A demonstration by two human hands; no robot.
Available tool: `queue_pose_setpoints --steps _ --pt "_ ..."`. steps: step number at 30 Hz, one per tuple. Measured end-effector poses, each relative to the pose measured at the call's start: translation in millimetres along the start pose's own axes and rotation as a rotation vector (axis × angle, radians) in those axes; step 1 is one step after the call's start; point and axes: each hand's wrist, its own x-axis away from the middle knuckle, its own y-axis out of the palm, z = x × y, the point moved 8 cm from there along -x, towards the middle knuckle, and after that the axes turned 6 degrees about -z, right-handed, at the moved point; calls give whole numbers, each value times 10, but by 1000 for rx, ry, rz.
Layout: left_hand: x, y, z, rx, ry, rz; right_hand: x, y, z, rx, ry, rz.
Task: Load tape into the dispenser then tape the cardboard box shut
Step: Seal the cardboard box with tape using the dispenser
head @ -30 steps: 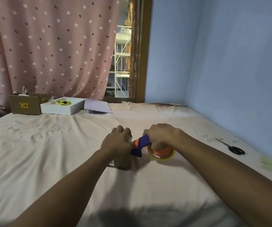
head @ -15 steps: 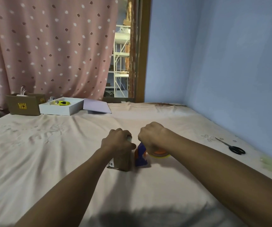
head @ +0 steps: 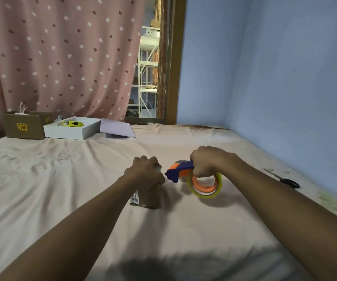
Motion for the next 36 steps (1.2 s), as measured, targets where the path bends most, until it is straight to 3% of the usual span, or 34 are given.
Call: queue_pose_setpoints --steps 5,19,36 --pt "43 -23 50 -277 -201 -43 40 170 270 -318 89 -27" --pt "95 -56 -116 -53 -225 5 280 645 999 -899 309 46" --pt "29 -8 -184 -134 -319 -19 414 1197 1140 -939 421 -107"
